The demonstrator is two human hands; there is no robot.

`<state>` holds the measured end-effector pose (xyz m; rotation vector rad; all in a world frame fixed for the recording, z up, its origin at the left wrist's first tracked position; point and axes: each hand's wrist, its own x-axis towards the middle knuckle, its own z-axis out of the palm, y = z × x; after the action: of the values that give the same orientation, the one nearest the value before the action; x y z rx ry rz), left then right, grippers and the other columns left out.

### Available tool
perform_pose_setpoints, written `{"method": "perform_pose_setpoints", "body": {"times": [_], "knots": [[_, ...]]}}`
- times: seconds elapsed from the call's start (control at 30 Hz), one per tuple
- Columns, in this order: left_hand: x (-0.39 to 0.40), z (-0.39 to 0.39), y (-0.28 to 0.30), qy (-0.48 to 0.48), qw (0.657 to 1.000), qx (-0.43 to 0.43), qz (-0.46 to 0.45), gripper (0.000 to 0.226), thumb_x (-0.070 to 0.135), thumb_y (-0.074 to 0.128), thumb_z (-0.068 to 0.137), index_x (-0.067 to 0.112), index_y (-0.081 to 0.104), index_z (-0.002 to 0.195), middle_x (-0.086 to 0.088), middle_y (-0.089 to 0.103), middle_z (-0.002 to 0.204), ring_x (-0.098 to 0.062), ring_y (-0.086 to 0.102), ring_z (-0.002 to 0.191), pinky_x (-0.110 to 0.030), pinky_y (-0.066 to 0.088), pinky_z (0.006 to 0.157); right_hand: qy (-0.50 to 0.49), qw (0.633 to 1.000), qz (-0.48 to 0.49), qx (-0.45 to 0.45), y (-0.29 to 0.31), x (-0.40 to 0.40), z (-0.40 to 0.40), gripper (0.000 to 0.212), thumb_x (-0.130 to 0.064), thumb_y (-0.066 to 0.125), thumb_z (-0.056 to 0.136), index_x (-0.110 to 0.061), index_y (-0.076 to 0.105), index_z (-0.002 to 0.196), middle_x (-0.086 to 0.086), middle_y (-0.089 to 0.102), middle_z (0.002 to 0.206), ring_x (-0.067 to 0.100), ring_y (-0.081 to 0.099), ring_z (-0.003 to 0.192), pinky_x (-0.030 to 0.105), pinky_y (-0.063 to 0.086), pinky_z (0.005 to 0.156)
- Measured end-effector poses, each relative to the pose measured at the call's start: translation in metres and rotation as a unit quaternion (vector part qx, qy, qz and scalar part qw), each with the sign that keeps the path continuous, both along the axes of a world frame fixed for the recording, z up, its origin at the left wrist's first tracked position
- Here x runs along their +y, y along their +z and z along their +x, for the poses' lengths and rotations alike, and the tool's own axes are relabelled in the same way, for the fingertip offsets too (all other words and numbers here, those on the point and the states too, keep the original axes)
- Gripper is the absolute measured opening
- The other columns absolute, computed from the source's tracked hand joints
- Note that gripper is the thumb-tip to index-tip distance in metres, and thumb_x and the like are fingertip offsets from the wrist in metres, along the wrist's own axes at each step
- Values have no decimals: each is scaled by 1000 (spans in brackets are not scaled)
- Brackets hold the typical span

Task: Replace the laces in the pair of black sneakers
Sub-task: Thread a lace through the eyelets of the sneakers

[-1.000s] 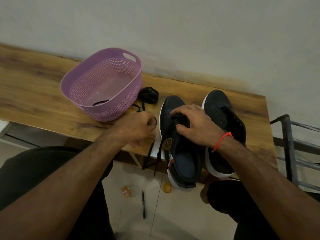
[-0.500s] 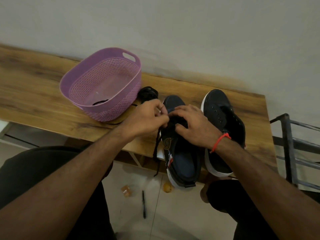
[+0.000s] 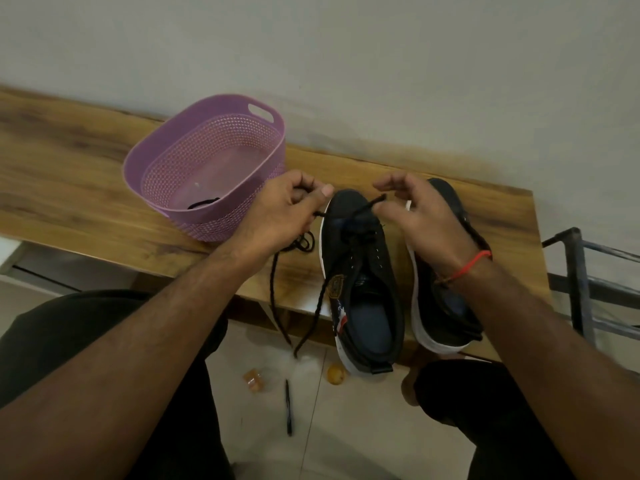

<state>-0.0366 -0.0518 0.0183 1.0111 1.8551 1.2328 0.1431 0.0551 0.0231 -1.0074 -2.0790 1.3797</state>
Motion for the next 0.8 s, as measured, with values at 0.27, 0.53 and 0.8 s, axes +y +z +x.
{"method": "perform_pose_setpoints", "body": {"times": [0.27,0.53,0.8], "knots": [[1,11,-6,-27,999,15,42,22,36,70,94,18,63,104,8,66,65,-2,63,61,-22,49,59,146,979,101,-104,-7,-13,-4,17,-31,60,97,-20,73,102,-10,72,87,0,66,84,27,54,79],[0,15,-6,-57,997,14,41,20,32,72,93,16,64,103,1,73,74,-11,61,54,-27,53,55,97,991,84,-49,-5,-12,-5,18,-32,67,93,-23,73,106,-11,74,91,-1,69,88,20,55,84],[0,7,-6,-61,997,-2,37,14,26,67,97,16,69,106,-3,75,85,-13,58,57,-39,53,60,-71,982,166,-57,-14,12,8,39,-29,65,94,-22,57,131,-6,61,125,8,54,116,25,45,102]]}}
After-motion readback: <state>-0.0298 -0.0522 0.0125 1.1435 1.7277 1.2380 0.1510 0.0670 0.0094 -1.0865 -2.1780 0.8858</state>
